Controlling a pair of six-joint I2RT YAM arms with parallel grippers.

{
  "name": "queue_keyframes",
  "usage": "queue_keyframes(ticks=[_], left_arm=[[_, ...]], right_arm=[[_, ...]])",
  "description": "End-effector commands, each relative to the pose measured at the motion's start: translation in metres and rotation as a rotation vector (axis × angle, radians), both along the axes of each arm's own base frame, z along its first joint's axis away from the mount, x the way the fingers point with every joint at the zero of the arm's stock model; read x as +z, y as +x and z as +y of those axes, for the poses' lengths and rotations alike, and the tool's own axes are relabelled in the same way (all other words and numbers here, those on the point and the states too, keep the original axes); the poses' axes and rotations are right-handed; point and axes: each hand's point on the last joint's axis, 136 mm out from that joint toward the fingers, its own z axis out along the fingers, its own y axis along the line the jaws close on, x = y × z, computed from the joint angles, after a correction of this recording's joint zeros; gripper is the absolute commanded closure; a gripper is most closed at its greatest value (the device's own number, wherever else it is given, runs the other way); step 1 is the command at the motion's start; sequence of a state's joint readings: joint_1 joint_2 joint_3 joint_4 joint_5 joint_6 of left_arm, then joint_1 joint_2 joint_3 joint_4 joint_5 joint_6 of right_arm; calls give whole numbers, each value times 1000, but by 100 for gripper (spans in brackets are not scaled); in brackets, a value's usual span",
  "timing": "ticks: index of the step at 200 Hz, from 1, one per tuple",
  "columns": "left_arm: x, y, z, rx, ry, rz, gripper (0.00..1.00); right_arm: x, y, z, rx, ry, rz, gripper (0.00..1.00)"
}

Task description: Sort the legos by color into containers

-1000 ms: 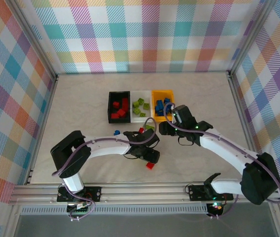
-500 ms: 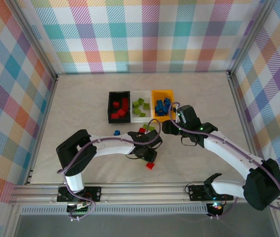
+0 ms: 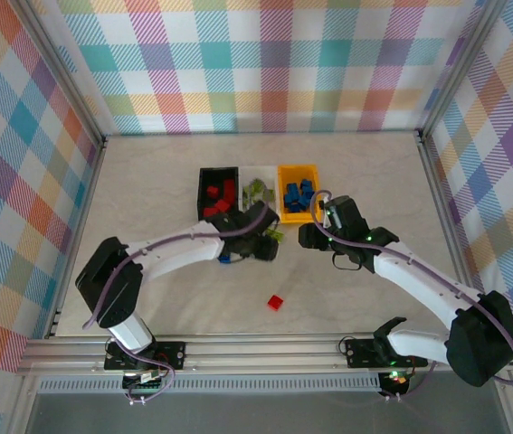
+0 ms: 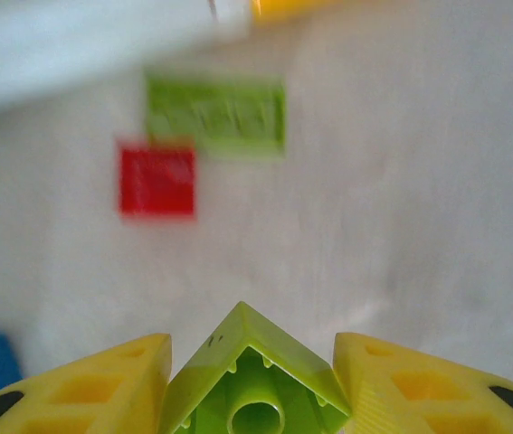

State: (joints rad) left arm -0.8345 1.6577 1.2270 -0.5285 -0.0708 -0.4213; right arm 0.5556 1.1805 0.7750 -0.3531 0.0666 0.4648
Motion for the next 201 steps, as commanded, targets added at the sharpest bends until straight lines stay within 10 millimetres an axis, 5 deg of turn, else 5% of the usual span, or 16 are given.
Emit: queue_keyframes(ticks=[1, 41, 78, 104, 158, 184, 201], left_arm=[[32, 46, 11, 64, -28, -80, 52], [31, 118, 15, 155, 19, -102, 53], [15, 155, 9, 183, 62, -75, 53], [9, 166, 4, 189, 78, -59, 32], [77, 146, -12, 162, -142, -112, 0], [112, 114, -6, 152, -244, -157, 0], [117, 88, 10, 176, -284, -166, 0]], right_arm=[[4, 0, 2, -9, 40, -11, 37], [-1, -3, 1, -3, 35, 8, 37], [-2, -7, 5, 15, 48, 24, 37], [-6, -12, 9, 43, 60, 45, 37], [-21, -33, 33, 181, 82, 129, 38], [-33, -61, 58, 309, 39, 171, 38], [-46, -83, 71, 382, 5, 209, 37]])
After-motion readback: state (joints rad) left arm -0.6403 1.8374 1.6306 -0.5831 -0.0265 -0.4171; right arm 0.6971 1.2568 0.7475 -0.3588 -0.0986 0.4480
